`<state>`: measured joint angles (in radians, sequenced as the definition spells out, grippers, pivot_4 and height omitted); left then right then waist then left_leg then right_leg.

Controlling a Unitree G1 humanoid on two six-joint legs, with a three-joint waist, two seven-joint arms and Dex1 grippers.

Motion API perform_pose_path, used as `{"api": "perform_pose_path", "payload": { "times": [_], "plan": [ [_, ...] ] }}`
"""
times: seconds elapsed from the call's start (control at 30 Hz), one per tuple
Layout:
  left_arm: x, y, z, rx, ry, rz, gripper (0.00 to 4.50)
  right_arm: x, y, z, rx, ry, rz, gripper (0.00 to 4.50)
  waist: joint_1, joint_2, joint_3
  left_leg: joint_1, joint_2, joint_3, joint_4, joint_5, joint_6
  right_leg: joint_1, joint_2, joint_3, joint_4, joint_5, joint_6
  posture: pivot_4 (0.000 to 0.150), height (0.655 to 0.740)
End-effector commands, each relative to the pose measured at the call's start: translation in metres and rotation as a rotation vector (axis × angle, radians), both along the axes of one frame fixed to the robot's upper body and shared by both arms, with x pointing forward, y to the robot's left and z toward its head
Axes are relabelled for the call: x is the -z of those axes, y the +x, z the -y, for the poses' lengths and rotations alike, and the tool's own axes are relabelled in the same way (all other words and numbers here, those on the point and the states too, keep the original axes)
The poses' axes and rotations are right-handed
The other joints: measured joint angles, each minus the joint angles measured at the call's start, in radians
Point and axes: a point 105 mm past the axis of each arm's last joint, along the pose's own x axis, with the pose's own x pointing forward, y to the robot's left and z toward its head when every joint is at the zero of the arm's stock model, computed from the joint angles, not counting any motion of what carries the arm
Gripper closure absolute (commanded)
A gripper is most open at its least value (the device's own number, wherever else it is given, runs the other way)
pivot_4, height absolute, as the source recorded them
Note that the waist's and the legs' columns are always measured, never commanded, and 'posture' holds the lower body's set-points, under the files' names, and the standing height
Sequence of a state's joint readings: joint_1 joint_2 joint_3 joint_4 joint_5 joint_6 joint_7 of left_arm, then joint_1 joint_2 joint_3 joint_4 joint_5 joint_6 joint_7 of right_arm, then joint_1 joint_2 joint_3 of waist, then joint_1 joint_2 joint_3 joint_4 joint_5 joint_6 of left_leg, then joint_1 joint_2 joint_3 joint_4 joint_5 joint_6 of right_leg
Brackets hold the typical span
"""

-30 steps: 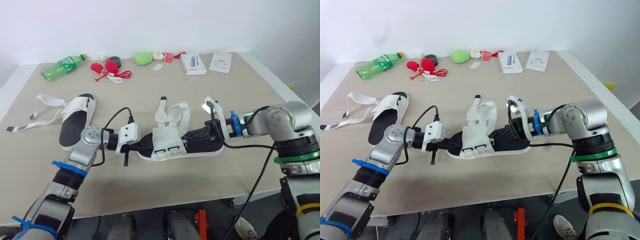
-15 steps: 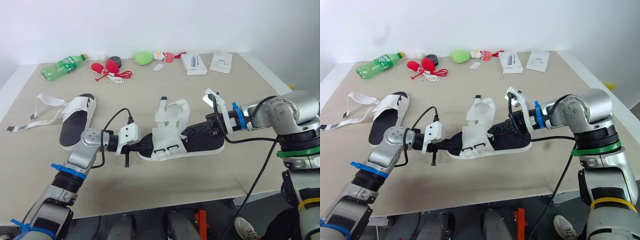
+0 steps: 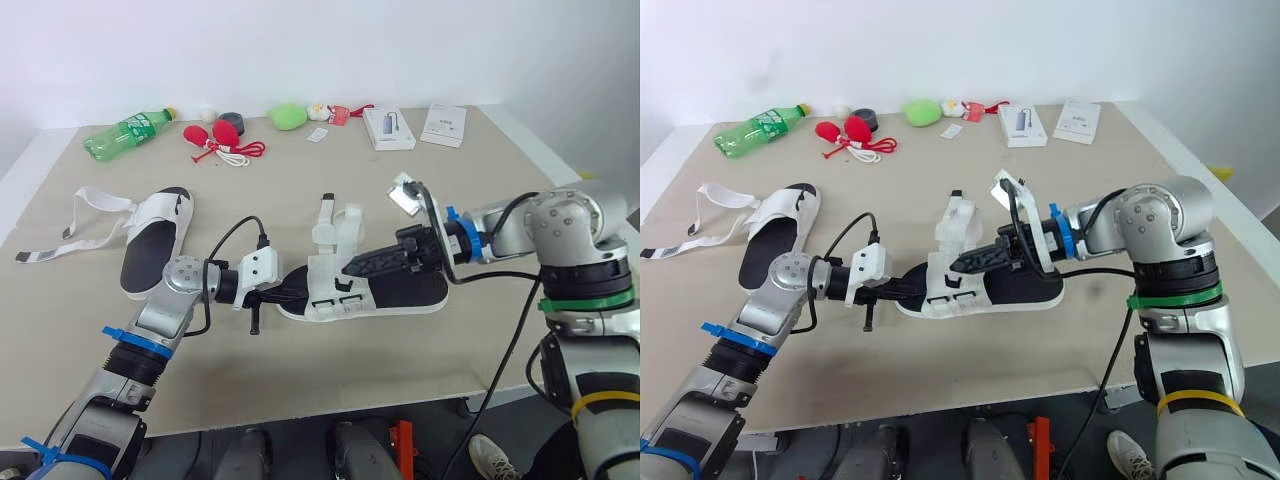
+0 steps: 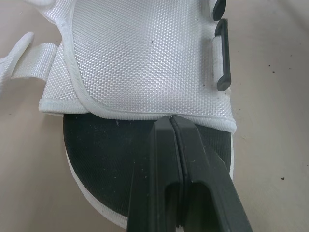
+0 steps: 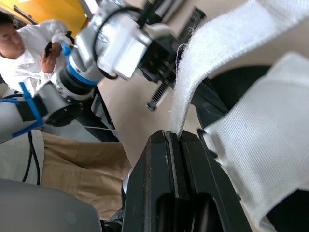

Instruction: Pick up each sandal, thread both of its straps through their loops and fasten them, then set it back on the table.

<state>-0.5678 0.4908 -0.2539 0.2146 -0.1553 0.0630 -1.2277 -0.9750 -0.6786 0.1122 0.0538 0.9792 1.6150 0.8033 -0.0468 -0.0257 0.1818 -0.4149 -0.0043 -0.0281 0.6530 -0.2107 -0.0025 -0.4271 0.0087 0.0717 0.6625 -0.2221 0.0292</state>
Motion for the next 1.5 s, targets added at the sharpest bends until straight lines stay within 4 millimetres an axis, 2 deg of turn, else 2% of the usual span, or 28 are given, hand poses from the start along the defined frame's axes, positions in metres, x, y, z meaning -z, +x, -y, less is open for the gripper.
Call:
{"api": "perform_pose_path", "payload": {
  "times": [0.03, 0.33, 0.73, 0.97, 1.5],
  "plan": [
    [0.002, -0.001, 0.001, 0.007, 0.019, 0.002, 4.5, -0.001, -0.001, 0.001, -0.007, 0.0, -0.009, 4.4, 0.0, 0.0, 0.0, 0.0, 0.0, 0.0, 0.0, 0.0, 0.0, 0.0, 0.0, 0.0, 0.0, 0.0, 0.0, 0.15, 0.74],
    [0.002, -0.001, 0.0, 0.0, 0.013, 0.003, 4.5, -0.003, 0.01, 0.003, 0.03, -0.025, -0.024, 4.4, 0.0, 0.0, 0.0, 0.0, 0.0, 0.0, 0.0, 0.0, 0.0, 0.0, 0.0, 0.0, 0.0, 0.0, 0.0, 0.15, 0.74],
    [0.003, -0.002, -0.001, -0.003, 0.013, 0.001, 4.5, 0.009, 0.009, 0.004, 0.023, -0.053, -0.037, 4.4, 0.0, 0.0, 0.0, 0.0, 0.0, 0.0, 0.0, 0.0, 0.0, 0.0, 0.0, 0.0, 0.0, 0.0, 0.0, 0.15, 0.74],
    [0.003, -0.001, -0.002, -0.003, 0.016, 0.0, 4.5, 0.0, 0.019, 0.006, 0.052, -0.038, -0.004, 4.4, 0.0, 0.0, 0.0, 0.0, 0.0, 0.0, 0.0, 0.0, 0.0, 0.0, 0.0, 0.0, 0.0, 0.0, 0.0, 0.15, 0.74],
    [0.003, 0.001, -0.002, -0.006, 0.017, 0.0, 4.5, 0.001, 0.025, 0.009, 0.074, -0.043, 0.001, 4.4, 0.0, 0.0, 0.0, 0.0, 0.0, 0.0, 0.0, 0.0, 0.0, 0.0, 0.0, 0.0, 0.0, 0.0, 0.0, 0.15, 0.74]
  ]
}}
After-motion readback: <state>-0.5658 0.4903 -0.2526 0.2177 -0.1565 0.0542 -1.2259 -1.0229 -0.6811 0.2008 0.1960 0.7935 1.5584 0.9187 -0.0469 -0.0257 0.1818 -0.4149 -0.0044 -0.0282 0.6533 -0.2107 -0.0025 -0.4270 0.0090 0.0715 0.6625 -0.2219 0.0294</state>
